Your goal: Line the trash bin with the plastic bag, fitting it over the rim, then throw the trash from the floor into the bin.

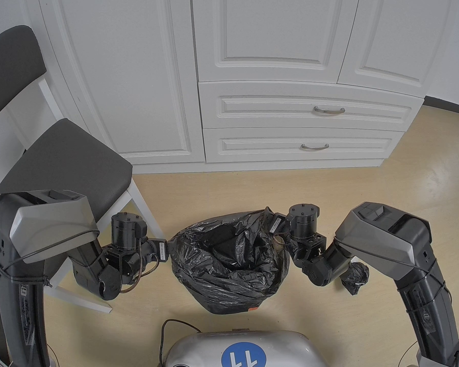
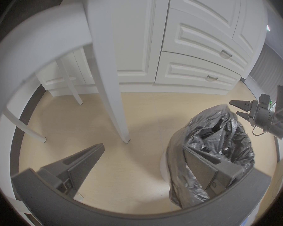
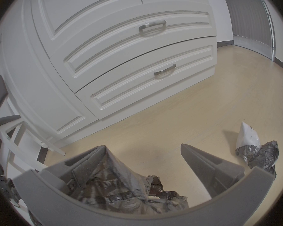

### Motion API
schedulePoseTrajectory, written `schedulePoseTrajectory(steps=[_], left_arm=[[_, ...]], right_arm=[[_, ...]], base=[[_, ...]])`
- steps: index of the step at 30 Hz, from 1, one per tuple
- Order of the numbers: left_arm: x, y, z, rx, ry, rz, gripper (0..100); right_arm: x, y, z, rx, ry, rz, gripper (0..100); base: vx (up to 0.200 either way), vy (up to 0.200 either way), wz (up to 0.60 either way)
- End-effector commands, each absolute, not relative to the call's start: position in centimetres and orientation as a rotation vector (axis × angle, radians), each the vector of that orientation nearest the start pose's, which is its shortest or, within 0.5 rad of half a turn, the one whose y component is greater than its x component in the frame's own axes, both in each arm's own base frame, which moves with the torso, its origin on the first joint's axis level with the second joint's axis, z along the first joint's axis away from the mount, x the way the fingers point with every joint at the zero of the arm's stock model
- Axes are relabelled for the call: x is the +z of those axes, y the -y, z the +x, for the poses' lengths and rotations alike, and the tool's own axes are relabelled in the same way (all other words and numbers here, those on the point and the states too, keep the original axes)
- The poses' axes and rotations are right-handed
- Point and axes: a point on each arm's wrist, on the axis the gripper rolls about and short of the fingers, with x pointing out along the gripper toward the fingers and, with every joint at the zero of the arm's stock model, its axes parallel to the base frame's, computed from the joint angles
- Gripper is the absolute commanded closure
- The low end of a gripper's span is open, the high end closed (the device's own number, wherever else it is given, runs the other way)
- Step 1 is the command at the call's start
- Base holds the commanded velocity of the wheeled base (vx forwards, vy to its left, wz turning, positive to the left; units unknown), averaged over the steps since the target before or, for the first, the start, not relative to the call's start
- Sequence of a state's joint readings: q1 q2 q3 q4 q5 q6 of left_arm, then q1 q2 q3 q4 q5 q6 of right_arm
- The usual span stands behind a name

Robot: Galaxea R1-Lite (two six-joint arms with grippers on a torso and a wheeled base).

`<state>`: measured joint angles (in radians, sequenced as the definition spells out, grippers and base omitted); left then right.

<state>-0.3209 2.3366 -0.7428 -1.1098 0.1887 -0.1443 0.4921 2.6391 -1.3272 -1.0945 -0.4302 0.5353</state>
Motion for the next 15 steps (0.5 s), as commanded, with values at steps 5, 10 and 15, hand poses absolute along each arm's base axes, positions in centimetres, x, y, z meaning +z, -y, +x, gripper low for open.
schedulePoseTrajectory(steps=[5, 10, 15], left_arm=[[3.3, 12.9, 31.4, -0.199, -0.432, 0.038, 0], [2.2, 13.6, 30.2, -0.231, -0.499, 0.086, 0], [0.6, 12.3, 29.3, -0.278, -0.635, 0.166, 0]], right_arm=[[3.1, -23.6, 38.3, 0.094, -0.201, 0.414, 0], [2.5, -24.6, 36.2, 0.135, -0.246, 0.330, 0], [1.9, -24.9, 35.4, 0.151, -0.265, 0.290, 0]], base=[[0.000, 0.000, 0.00], [0.000, 0.000, 0.00], [0.000, 0.000, 0.00]])
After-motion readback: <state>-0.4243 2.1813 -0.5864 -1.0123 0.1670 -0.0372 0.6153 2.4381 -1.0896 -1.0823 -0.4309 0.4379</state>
